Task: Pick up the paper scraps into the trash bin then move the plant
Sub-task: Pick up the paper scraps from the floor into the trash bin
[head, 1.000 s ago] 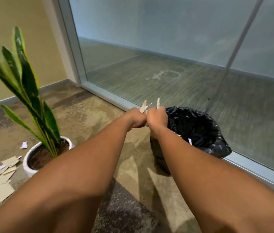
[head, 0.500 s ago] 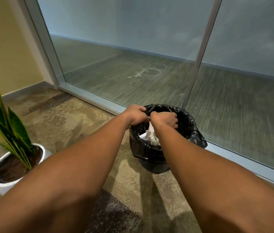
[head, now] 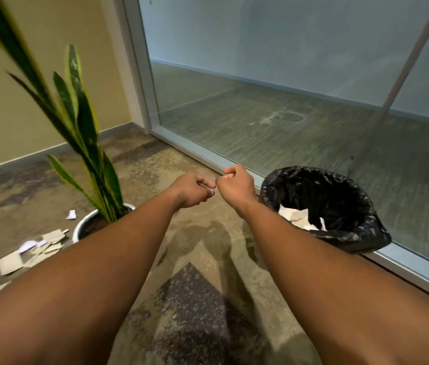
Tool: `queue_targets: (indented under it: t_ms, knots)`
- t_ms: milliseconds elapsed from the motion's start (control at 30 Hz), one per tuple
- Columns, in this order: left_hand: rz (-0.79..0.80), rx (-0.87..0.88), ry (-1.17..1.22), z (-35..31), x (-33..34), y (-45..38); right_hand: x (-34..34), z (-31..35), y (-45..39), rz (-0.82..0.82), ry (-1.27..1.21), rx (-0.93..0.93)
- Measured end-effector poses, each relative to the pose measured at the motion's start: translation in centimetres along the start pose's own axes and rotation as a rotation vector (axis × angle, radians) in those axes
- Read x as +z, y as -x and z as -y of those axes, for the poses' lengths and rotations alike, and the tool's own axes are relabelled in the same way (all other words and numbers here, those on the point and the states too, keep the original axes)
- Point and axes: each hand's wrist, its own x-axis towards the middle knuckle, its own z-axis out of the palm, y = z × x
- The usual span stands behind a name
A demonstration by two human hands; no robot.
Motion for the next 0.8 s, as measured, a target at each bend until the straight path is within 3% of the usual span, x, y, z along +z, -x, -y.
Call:
queue_targets:
  t_ms: [400,567,667,733,800]
  knots:
    - [-0.021,-0.28,-0.331,13.1,-14.3,8.6,17.6,3.9,7.2,0.643,0.232,-0.104]
    - [-0.084,-0.421,-0.308,17.2,-19.5,11.3,22.8,7.1,10.0,0.694,0.301,-0.187]
    - [-0.213,-0.406,-0.383,17.2,-20.1,11.5,23.7,7.4,10.0,0.638,0.325,-0.219]
    - [-0.347,-0.486,-0.363,21.8,-26.2,15.5,30.9,11.2,14.7,0.696,0.383,-0.253]
    - [-0.367,-0.507,-0.368,22.5,-26.1,15.2,31.1,11.3,15.2,0.68,0.411,-0.262]
